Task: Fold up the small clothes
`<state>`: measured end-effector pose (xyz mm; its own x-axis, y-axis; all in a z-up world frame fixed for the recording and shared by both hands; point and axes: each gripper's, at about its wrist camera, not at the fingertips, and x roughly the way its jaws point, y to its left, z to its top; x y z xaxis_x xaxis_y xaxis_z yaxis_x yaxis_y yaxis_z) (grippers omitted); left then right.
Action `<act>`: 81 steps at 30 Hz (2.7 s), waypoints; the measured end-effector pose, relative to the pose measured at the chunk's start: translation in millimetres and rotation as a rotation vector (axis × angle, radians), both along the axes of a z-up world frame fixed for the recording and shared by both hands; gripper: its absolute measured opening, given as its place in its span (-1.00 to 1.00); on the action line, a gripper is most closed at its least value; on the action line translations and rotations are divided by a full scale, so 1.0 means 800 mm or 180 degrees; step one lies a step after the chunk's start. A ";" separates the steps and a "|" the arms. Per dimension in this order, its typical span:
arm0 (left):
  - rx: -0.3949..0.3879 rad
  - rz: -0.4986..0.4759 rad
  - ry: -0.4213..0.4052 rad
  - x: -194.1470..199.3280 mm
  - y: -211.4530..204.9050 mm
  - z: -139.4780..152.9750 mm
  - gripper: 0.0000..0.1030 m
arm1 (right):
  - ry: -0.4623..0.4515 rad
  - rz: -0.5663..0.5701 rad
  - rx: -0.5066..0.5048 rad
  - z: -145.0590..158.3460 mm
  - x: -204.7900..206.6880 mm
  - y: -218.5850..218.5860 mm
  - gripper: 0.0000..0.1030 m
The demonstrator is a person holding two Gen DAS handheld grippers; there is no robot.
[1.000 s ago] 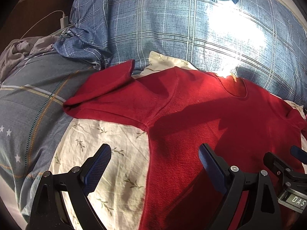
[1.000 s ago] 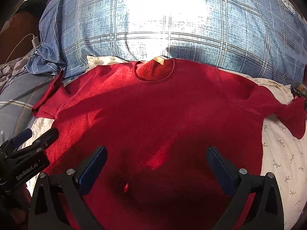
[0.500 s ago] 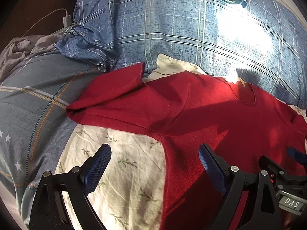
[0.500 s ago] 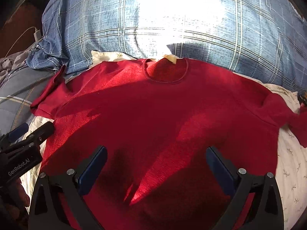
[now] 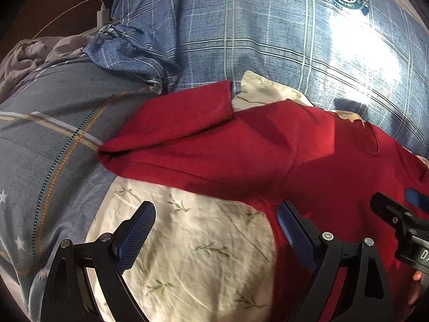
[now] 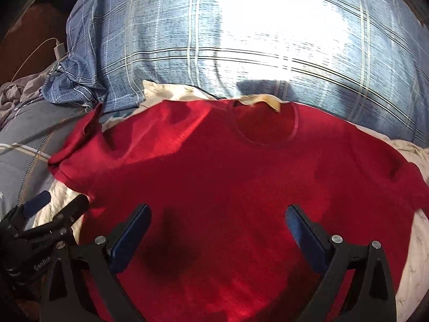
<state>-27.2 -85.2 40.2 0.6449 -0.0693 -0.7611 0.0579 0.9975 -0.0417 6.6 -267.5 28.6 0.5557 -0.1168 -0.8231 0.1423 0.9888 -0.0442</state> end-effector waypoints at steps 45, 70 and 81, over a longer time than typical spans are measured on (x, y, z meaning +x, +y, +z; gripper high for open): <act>-0.0446 0.1060 -0.0482 -0.003 0.114 0.035 0.78 | -0.0532 0.0620 0.0957 0.119 0.079 -0.005 -0.95; -0.0374 0.1032 -0.0441 0.007 0.105 0.035 0.78 | -0.0347 0.1178 0.1501 0.120 0.174 0.139 -0.91; -0.0466 0.1287 -0.0704 -0.012 0.122 0.046 0.78 | -0.1043 0.1746 0.1660 0.285 0.108 0.121 -0.92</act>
<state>-37.1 12.6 76.6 0.7874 0.1242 -0.6037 -0.3101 0.9263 -0.2139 92.9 -171.1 256.2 0.6440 0.5936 -0.4826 -0.4411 0.8035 0.3998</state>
